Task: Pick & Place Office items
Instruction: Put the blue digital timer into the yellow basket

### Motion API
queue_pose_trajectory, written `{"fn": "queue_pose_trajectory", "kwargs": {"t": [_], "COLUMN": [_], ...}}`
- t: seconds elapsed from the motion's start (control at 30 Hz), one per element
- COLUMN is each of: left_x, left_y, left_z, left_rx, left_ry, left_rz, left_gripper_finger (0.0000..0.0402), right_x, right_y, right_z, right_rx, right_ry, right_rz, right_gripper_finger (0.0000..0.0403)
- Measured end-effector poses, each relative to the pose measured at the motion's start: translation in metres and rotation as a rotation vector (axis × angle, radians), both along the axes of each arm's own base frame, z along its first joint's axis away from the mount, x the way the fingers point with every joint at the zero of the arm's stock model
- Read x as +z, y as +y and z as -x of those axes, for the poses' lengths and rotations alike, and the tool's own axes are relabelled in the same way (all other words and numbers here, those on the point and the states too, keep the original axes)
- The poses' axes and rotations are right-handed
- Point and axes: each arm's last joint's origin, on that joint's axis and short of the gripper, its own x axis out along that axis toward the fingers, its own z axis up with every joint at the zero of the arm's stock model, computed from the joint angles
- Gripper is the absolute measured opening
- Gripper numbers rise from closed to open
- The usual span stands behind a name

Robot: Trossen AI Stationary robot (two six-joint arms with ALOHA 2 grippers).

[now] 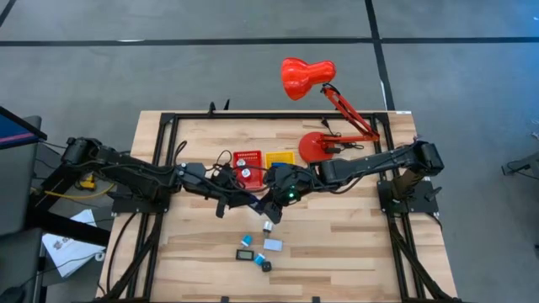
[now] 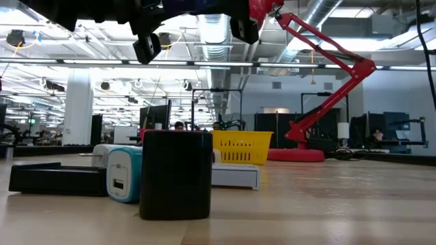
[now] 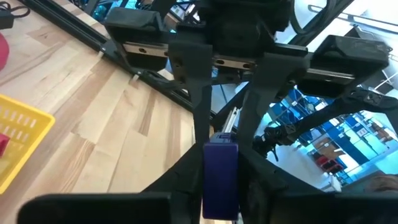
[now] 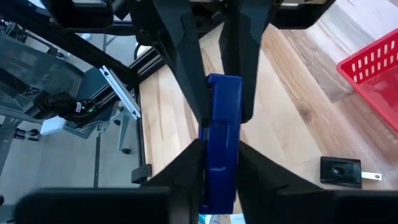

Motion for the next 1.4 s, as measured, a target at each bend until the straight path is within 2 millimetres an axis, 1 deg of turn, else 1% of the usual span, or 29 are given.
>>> {"fn": "queue_pose_trajectory", "kwargs": {"t": [0.07,0.13,0.4,0.5,0.63,0.7,0.77,0.9,1.03,1.13,1.23,1.4], "left_x": [0.0,0.0,0.0,0.001,0.01,0.019,0.03,0.043,0.058,0.063,0.065,0.063], "left_y": [0.0,0.0,-0.001,-0.002,0.001,0.005,0.01,0.02,0.026,0.03,0.032,0.033], "left_z": [0.0,0.0,0.0,0.001,0.009,0.018,0.03,0.051,0.067,0.073,0.075,0.074], "left_rx": [0.002,0.001,-0.052,-0.08,-0.152,-0.168,-0.164,-0.103,-0.041,-0.003,0.014,0.016], "left_ry": [0.001,0.0,0.0,0.0,-0.025,-0.046,-0.078,-0.1,-0.193,-0.228,-0.244,-0.225], "left_rz": [-0.003,-0.003,0.009,0.015,-0.008,-0.016,-0.033,-0.067,-0.123,-0.159,-0.17,-0.171], "left_gripper_finger": [0.0058,0.0065,0.0151,0.0191,0.0248,0.0269,0.0284,0.0298,0.0301,0.0301,0.0301,0.0301], "right_x": [0.0,0.0,0.0,0.0,0.002,0.003,-0.002,-0.009,-0.018,-0.022,-0.029,-0.052], "right_y": [0.0,0.0,0.0,0.0,-0.001,-0.003,-0.009,-0.029,-0.053,-0.071,-0.084,-0.096], "right_z": [0.0,0.0,0.0,0.0,0.003,0.006,0.009,0.016,0.021,0.021,0.017,0.013], "right_rx": [-0.003,-0.003,0.003,0.003,0.021,0.028,0.03,0.02,-0.013,-0.023,-0.02,0.035], "right_ry": [0.004,0.005,0.004,0.005,0.003,0.026,0.08,0.187,0.291,0.323,0.349,0.439], "right_rz": [-0.003,-0.003,0.004,0.004,0.029,0.047,0.074,0.155,0.289,0.378,0.437,0.482], "right_gripper_finger": [0.0057,0.0046,0.005,0.0051,0.0051,0.0051,0.0051,0.0051,0.0051,0.0051,0.0051,0.0051]}}
